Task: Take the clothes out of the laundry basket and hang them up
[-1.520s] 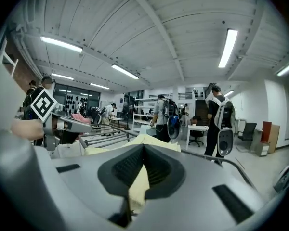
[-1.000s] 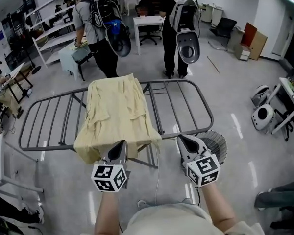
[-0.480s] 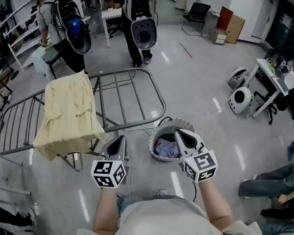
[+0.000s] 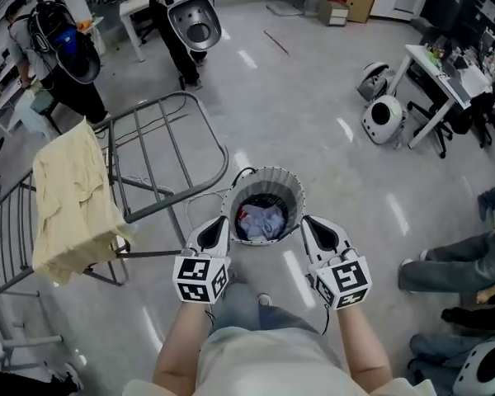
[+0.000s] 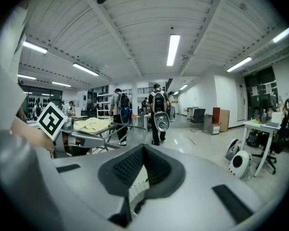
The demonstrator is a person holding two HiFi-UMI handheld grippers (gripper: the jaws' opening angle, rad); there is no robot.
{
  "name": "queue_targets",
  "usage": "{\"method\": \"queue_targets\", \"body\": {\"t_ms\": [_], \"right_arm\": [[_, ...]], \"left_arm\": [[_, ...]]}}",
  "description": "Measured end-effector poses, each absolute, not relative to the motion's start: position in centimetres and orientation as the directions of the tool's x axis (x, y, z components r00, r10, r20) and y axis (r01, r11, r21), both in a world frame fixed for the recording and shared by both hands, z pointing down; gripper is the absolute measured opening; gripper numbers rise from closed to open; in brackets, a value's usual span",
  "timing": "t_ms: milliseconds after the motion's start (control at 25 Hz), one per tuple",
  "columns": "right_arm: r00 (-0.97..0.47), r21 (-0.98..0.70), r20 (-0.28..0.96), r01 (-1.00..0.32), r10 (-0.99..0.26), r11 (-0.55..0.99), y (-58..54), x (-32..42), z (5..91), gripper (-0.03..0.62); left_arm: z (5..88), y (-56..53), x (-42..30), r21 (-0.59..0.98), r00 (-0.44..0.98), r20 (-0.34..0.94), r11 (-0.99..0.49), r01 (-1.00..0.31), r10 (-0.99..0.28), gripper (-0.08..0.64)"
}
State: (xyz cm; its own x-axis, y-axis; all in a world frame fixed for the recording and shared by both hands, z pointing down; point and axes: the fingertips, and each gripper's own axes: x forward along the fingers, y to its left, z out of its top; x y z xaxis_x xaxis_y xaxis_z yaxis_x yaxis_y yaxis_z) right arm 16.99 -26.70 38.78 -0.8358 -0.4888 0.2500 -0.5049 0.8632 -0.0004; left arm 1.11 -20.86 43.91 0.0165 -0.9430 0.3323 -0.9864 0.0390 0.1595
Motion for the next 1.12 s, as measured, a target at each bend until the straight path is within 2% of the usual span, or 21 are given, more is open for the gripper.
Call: {"method": "queue_targets", "body": {"t_ms": [480, 640, 720, 840, 1120], "right_arm": [[-0.718, -0.018, 0.382, -0.635, -0.582, 0.772, -34.6, 20.1, 46.7, 0.002], [-0.702, -0.008, 0.372, -0.657, -0.607, 0.754, -38.1, 19.8, 50.1, 0.002], [-0.695, -0.023, 0.357, -0.674, -0.624, 0.738, -39.7, 19.9, 51.9, 0.002], [-0.652, -0.047, 0.4, -0.716, -0.644, 0.697, -41.4, 21.0, 55.8, 0.002], [-0.566, -0.08, 0.47, -0.791, -0.677, 0.606, -44.0, 24.3, 65.6, 0.002]], "left_arm": [[63.0, -36.2, 4.5, 0.27, 0.249, 0.516, -0.12, -0.955, -0.819, 0.012], [72.0, -40.6, 5.1, 0.286, 0.305, 0.588, -0.16, -0.945, -0.749, 0.017], [76.6, -42.0, 5.9, 0.306, 0.338, 0.629, -0.176, -0.936, -0.701, 0.096], [83.5, -43.2, 7.4, 0.33, 0.384, 0.684, -0.206, -0.921, -0.62, 0.161], [97.8, -44.5, 9.6, 0.326, 0.41, 0.781, -0.252, -0.911, -0.471, 0.264]]}}
